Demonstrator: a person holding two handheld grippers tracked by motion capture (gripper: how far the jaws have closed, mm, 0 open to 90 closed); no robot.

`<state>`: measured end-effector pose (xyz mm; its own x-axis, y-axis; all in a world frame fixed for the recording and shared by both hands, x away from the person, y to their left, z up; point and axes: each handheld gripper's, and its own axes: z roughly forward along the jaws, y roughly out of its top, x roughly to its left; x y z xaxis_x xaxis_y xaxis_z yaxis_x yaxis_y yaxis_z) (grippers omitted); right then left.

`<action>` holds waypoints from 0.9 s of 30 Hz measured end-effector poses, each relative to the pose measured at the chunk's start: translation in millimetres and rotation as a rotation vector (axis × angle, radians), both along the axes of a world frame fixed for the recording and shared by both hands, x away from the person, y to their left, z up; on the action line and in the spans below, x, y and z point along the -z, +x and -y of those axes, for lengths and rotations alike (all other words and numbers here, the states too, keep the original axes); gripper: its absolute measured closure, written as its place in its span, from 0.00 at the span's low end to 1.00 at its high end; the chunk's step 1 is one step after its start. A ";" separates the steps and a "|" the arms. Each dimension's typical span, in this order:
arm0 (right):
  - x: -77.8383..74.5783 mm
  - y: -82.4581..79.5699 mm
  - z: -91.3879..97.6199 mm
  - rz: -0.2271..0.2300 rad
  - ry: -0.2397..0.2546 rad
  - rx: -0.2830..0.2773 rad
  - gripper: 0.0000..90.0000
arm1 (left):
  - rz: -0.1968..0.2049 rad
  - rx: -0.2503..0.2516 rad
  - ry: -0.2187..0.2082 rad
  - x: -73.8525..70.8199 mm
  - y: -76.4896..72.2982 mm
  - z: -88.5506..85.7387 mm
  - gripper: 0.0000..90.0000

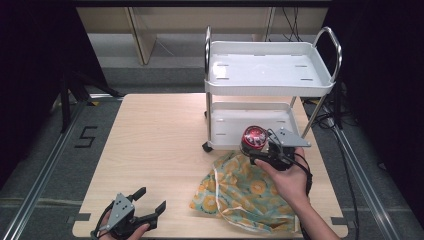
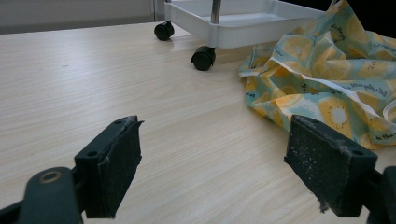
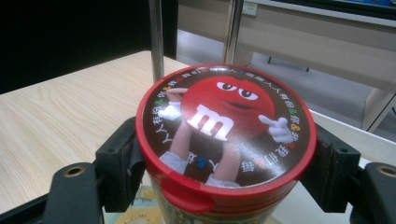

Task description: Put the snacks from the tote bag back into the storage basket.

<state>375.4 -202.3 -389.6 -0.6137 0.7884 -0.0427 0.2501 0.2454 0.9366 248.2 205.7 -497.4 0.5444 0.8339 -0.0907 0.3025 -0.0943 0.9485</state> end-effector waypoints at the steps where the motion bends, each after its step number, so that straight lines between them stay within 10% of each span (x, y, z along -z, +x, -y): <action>1: -0.2 -0.5 -1.4 -0.005 0.011 0.015 0.29 | 0.001 -0.001 -0.001 0.0 0.0 0.0 0.20; 27: -6.1 10.1 -6.4 0.023 -0.003 0.005 0.29 | -0.008 -0.007 0.012 -0.7 -0.6 -0.1 0.20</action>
